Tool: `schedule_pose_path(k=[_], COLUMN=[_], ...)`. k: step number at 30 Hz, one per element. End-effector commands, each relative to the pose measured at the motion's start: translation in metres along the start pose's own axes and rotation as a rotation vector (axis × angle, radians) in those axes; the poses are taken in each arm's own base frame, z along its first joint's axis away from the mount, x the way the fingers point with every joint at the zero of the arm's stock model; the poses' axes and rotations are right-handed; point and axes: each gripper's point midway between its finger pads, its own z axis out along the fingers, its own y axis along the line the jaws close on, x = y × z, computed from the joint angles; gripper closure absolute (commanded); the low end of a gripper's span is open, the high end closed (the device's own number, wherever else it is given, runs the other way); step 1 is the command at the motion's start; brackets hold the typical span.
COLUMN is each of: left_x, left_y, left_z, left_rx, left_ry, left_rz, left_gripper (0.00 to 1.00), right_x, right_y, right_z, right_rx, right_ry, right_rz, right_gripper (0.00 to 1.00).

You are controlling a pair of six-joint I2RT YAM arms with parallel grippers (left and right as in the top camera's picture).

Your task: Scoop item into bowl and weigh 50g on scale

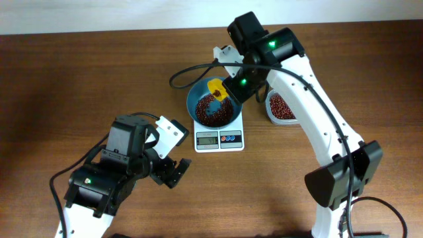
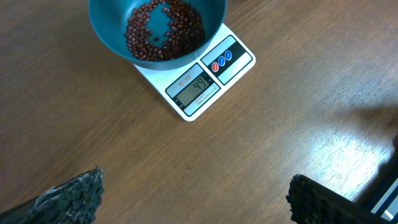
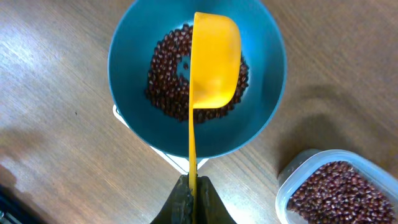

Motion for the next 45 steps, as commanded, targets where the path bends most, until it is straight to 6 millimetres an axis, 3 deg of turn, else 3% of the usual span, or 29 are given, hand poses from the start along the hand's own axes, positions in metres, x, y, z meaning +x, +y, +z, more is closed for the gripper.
schedule_pose_path(k=[1,3,6,9,11,13,16,19,22,24,27,30,34,38,41,45], left_x=[-0.002,-0.002,-0.002,-0.002,-0.002,-0.002,-0.002,-0.002,-0.002,-0.002,-0.002,-0.002,-0.002,-0.002,-0.002,-0.002], left_y=[-0.003,-0.003,-0.003,-0.003,-0.003,-0.003,-0.003,-0.003,-0.003,-0.003,-0.003,-0.003,-0.003,-0.003,-0.003,-0.003], left_z=[0.0,0.0,0.0,0.0,0.0,0.0,0.0,0.0,0.0,0.0,0.0,0.0,0.0,0.0,0.0,0.0], left_rx=[0.015,0.015,0.015,0.015,0.015,0.015,0.015,0.015,0.015,0.015,0.015,0.015,0.015,0.015,0.015,0.015], left_ry=[-0.008,-0.008,-0.008,-0.008,-0.008,-0.008,-0.008,-0.008,-0.008,-0.008,-0.008,-0.008,-0.008,-0.008,-0.008,-0.008], left_rz=[0.022,0.022,0.022,0.022,0.022,0.022,0.022,0.022,0.022,0.022,0.022,0.022,0.022,0.022,0.022,0.022], left_gripper=[0.01,0.01,0.01,0.01,0.01,0.01,0.01,0.01,0.01,0.01,0.01,0.01,0.01,0.01,0.01,0.01], right_x=[0.003,-0.006,-0.002,-0.004,0.0,-0.004,0.001,-0.002,0.004,-0.001,0.002,-0.002,0.002,-0.002,0.006,0.003], right_y=[0.0,0.002,-0.006,-0.002,-0.011,-0.002,-0.009,0.0,-0.003,0.004,-0.002,0.005,-0.002,0.003,-0.007,0.0], right_z=[-0.007,-0.018,-0.012,-0.019,-0.01,-0.016,-0.01,-0.016,-0.006,-0.014,-0.008,-0.014,-0.009,-0.014,-0.008,-0.015], right_rx=[0.005,0.022,0.049,0.065,0.09,0.057,0.082,0.067,0.059,0.058,0.083,0.068,0.084,0.085,0.109,0.108], right_ry=[-0.011,-0.051,-0.028,-0.044,-0.014,-0.039,-0.01,-0.029,0.002,-0.023,-0.002,-0.025,-0.004,-0.021,0.01,-0.011], right_rz=[0.02,0.009,0.02,0.014,0.026,0.018,0.029,0.013,0.025,0.006,0.012,0.002,0.014,0.0,0.017,0.005], right_gripper=[0.96,0.96,0.96,0.96,0.96,0.96,0.96,0.96,0.96,0.96,0.96,0.96,0.96,0.96,0.96,0.96])
